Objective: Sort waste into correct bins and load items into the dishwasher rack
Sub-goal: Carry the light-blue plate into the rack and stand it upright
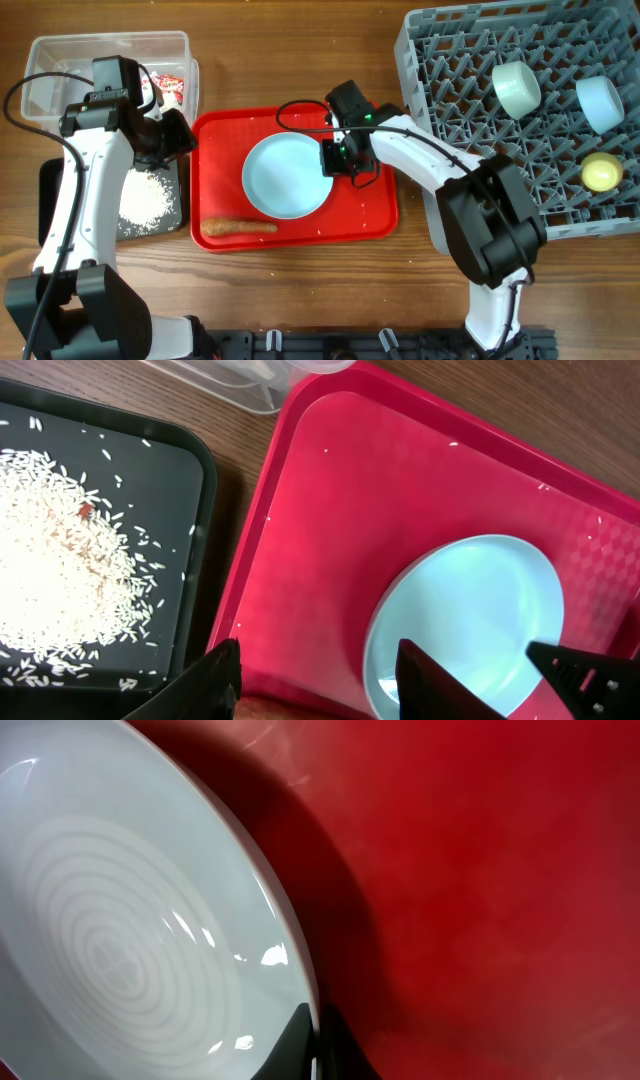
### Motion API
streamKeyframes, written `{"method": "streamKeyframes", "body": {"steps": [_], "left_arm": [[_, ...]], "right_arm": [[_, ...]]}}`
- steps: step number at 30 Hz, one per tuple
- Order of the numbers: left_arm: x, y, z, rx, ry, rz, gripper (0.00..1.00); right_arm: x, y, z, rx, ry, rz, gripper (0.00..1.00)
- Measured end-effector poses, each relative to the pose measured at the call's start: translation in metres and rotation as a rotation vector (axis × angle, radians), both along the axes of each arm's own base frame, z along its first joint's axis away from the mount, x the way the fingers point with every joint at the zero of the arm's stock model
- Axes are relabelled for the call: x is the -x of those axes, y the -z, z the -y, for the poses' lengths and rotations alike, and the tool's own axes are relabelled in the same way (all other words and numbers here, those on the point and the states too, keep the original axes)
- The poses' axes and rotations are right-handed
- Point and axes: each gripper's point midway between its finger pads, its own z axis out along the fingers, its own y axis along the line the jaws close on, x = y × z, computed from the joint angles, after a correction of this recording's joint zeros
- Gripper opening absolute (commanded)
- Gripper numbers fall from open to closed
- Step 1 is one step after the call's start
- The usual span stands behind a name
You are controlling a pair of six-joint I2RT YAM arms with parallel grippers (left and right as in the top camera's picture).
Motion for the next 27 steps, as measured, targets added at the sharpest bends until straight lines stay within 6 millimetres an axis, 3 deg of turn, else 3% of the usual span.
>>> {"method": "streamKeyframes", "body": {"steps": [2, 4, 8, 9, 11, 13, 16, 22, 24, 27], "left_arm": [[0.0, 0.0, 0.0, 0.0, 0.0, 0.0, 0.5], [0.0, 0.0, 0.0, 0.0, 0.0, 0.0, 0.5], [0.0, 0.0, 0.0, 0.0, 0.0, 0.0, 0.5], [0.0, 0.0, 0.0, 0.0, 0.0, 0.0, 0.5], [0.0, 0.0, 0.0, 0.0, 0.0, 0.0, 0.5], [0.0, 0.0, 0.0, 0.0, 0.0, 0.0, 0.5], [0.0, 0.0, 0.0, 0.0, 0.0, 0.0, 0.5], [0.0, 0.0, 0.0, 0.0, 0.0, 0.0, 0.5], [0.0, 0.0, 0.0, 0.0, 0.0, 0.0, 0.5], [0.0, 0.0, 0.0, 0.0, 0.0, 0.0, 0.5]], "right_arm": [[-0.008, -0.009, 0.009, 0.003, 0.013, 0.028, 0.04], [-0.023, -0.035, 0.024, 0.001, 0.031, 0.104, 0.04], [-0.054, -0.119, 0.063, 0.018, 0.078, 0.352, 0.04], [-0.061, -0.153, 0.079, 0.037, 0.1, 0.454, 0.04], [-0.068, -0.203, 0.107, 0.089, 0.142, 0.606, 0.04], [-0.071, -0.241, 0.137, 0.18, 0.194, 0.736, 0.05], [-0.074, -0.279, 0.184, 0.361, 0.291, 0.875, 0.05], [-0.076, -0.333, 0.272, 0.831, 0.498, 1.027, 0.04], [-0.074, -0.333, 0.29, 0.953, 0.526, 1.001, 0.04], [-0.079, -0.311, 0.302, 1.081, 0.496, 0.911, 0.04]]}}
